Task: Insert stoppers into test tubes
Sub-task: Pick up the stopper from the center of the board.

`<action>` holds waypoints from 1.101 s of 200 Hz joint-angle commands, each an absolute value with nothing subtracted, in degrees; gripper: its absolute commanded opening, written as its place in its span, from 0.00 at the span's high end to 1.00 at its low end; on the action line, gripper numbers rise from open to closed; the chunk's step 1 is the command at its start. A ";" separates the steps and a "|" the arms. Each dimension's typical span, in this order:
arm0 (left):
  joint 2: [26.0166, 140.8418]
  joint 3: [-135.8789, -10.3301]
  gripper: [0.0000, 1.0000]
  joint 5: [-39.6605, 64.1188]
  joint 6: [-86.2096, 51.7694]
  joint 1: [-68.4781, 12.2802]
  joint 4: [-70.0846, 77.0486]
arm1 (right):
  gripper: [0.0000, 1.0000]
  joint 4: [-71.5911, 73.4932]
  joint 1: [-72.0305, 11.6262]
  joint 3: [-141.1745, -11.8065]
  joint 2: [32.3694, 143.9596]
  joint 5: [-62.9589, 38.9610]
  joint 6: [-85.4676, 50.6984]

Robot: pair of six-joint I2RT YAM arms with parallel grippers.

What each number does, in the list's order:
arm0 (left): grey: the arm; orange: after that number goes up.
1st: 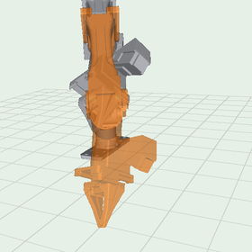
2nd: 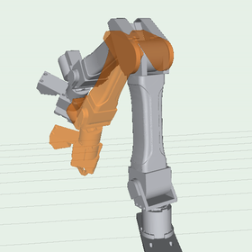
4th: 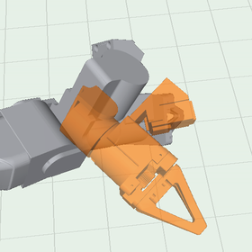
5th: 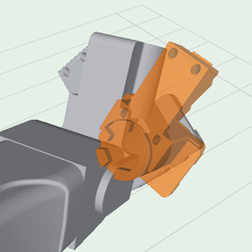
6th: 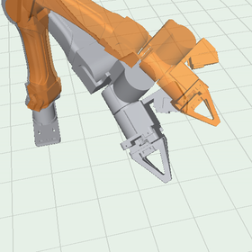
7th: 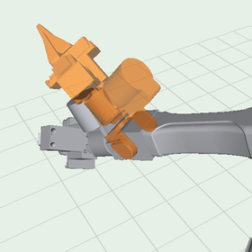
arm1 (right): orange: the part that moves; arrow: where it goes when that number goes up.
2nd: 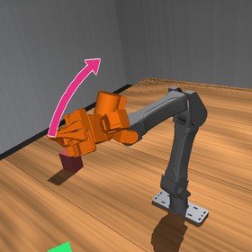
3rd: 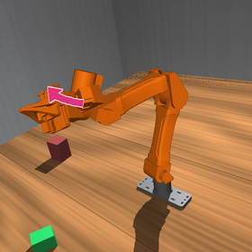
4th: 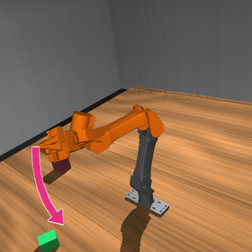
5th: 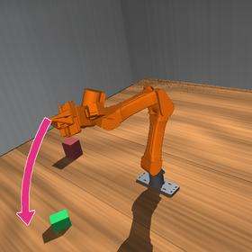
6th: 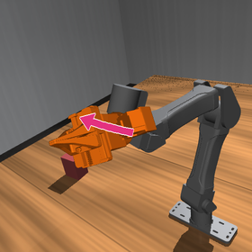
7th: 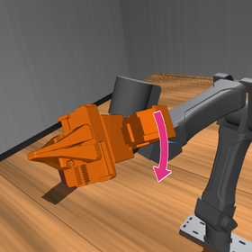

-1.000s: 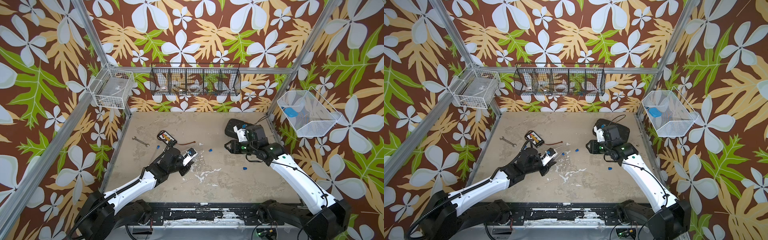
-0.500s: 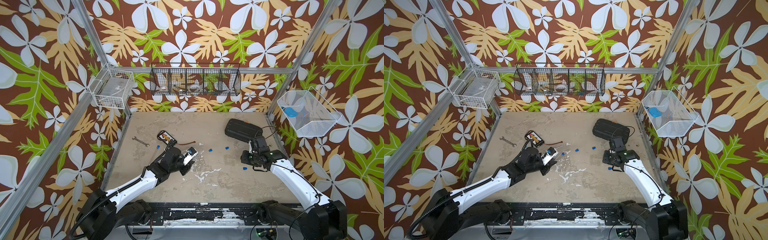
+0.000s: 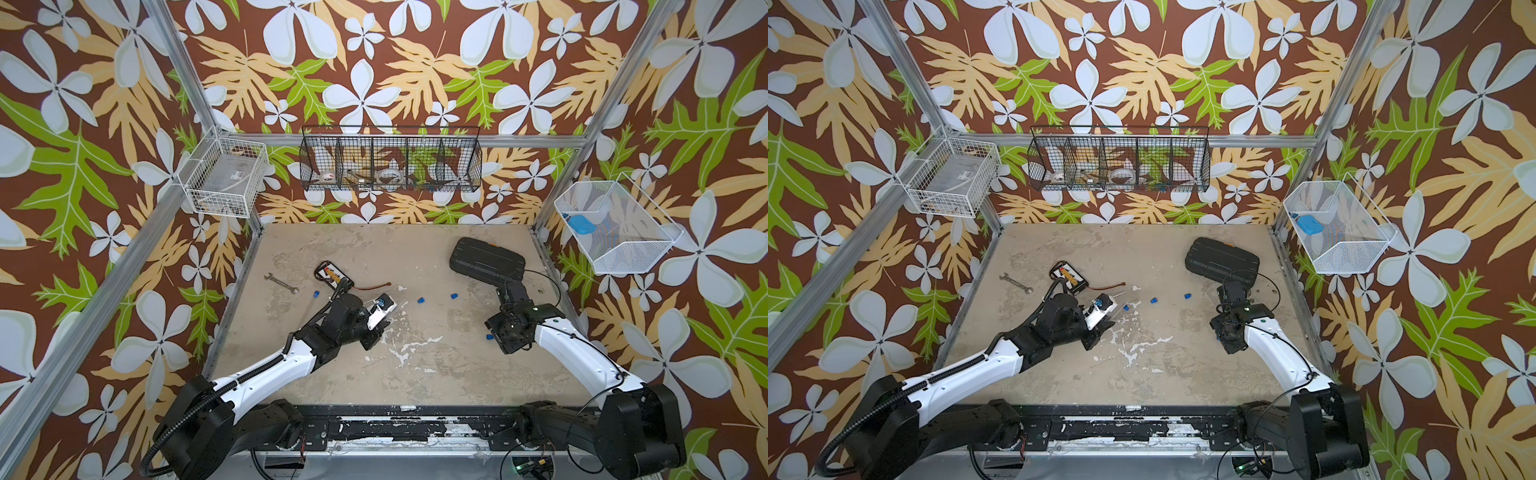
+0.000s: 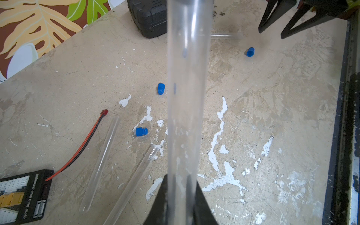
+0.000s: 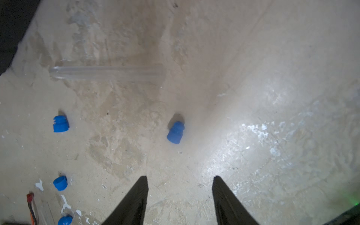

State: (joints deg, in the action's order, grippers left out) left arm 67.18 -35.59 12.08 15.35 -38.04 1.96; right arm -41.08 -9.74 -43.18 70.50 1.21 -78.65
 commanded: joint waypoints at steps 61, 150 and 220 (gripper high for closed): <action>67.85 -36.23 1.00 12.80 17.31 -37.97 2.95 | 0.47 -35.09 -7.58 -46.45 80.98 0.23 -83.56; 68.55 -36.36 1.00 12.57 17.57 -37.97 2.64 | 0.55 -36.71 -7.08 -47.83 86.26 -0.82 -83.86; 68.64 -36.56 1.00 12.66 18.03 -38.01 2.55 | 0.62 -36.36 -6.78 -47.71 87.80 -1.14 -83.69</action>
State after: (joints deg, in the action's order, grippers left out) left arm 68.55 -36.03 12.29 17.87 -38.04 1.91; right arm -35.66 -6.79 -47.37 87.24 -1.52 -83.72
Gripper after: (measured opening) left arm 0.169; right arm 0.394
